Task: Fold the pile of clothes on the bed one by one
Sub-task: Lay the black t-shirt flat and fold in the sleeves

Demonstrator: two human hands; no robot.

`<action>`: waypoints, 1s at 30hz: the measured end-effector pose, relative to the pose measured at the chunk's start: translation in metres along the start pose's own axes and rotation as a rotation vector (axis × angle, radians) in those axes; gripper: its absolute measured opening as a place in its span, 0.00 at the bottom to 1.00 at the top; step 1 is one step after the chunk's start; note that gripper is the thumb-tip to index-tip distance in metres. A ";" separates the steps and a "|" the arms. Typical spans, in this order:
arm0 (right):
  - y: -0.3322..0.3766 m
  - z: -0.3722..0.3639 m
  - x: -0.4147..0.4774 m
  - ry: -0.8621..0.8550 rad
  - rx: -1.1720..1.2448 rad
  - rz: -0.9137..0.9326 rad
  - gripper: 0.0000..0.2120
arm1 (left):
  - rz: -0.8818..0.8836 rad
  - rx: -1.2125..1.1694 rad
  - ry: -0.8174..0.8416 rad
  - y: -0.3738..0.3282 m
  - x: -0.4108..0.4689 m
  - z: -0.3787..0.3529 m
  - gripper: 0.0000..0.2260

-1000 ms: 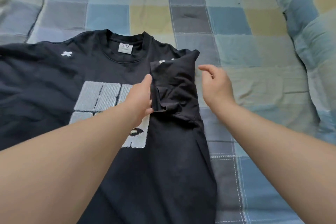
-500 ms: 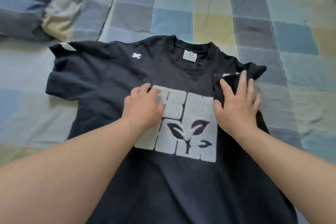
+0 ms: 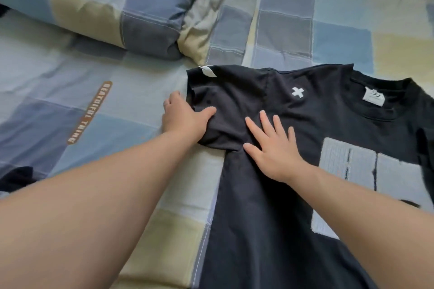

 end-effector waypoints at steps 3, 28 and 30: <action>-0.004 -0.005 0.001 0.028 0.024 -0.024 0.29 | 0.120 -0.258 0.124 0.009 0.021 -0.011 0.35; -0.191 -0.002 -0.083 -0.139 0.042 -0.353 0.35 | -0.486 1.053 0.432 -0.065 -0.060 -0.189 0.35; -0.195 0.000 -0.077 -0.099 0.039 -0.321 0.36 | -0.478 1.050 0.368 -0.069 -0.062 -0.188 0.36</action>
Point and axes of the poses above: each hand's wrist, its own x-axis towards the middle knuckle, its own z-axis out of the back of the hand, y = z × x, the point moved 10 cm from there along x, towards the middle knuckle, and after that the axes turned 11 degrees about y, right-handed, at the moved point
